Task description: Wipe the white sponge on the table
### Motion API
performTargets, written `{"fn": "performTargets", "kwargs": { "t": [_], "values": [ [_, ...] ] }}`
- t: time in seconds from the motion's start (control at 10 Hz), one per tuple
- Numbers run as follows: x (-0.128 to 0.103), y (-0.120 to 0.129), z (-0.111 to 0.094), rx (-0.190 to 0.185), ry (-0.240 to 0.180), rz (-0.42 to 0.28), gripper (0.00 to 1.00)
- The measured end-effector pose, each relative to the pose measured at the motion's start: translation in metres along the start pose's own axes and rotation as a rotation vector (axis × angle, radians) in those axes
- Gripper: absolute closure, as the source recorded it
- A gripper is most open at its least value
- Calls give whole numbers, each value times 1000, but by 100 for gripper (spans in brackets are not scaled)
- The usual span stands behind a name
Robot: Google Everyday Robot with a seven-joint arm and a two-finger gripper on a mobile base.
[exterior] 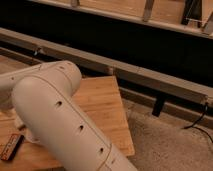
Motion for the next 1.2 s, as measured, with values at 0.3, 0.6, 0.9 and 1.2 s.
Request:
{"fn": "performTargets", "kwargs": {
  "t": [0.3,0.6,0.9,1.2],
  "values": [
    [-1,-1,1,1,-1,5,35],
    [-4,-19,6,7,10,25,35],
    [-1,-14,7,-3,13,20,35],
    [-1,-14,7,-1,13,20,35]
  ]
}}
